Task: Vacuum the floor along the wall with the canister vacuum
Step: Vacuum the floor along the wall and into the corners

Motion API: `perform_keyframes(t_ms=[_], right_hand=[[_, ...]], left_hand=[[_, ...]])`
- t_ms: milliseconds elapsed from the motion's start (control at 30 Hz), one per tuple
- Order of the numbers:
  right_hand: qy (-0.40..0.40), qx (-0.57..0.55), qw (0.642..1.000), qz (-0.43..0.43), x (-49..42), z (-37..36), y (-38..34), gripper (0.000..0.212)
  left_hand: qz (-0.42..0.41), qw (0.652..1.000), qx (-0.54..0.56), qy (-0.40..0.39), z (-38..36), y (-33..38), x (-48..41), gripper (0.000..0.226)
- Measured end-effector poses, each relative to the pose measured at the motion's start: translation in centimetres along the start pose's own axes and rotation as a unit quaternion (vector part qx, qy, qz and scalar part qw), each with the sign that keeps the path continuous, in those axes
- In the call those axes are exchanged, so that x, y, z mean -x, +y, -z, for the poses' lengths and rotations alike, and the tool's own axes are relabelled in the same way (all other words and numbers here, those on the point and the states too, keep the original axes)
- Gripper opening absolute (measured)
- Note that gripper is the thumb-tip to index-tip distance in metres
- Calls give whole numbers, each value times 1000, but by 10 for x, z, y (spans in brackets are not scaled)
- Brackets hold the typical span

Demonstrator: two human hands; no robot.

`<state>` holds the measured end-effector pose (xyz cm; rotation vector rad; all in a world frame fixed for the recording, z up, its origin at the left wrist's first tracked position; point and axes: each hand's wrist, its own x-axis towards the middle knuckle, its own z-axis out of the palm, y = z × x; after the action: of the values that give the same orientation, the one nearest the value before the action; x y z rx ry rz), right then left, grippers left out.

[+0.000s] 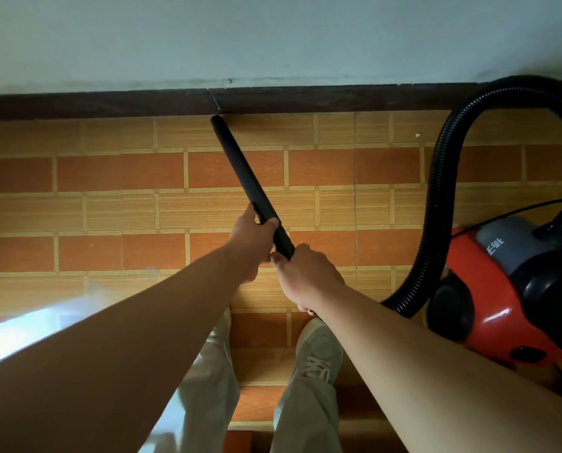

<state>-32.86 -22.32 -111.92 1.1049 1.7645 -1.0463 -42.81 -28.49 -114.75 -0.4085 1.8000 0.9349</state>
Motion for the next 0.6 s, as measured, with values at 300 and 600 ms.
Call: perform_keyframes(t_ms=[300, 600], right_hand=[[20, -31, 999, -33, 17, 12, 45, 45], [52, -119, 990, -57, 27, 5, 99, 51]], left_hand=[[-2, 998, -50, -41, -51, -2, 21, 53], [-27, 989, -123, -73, -99, -15, 40, 49]])
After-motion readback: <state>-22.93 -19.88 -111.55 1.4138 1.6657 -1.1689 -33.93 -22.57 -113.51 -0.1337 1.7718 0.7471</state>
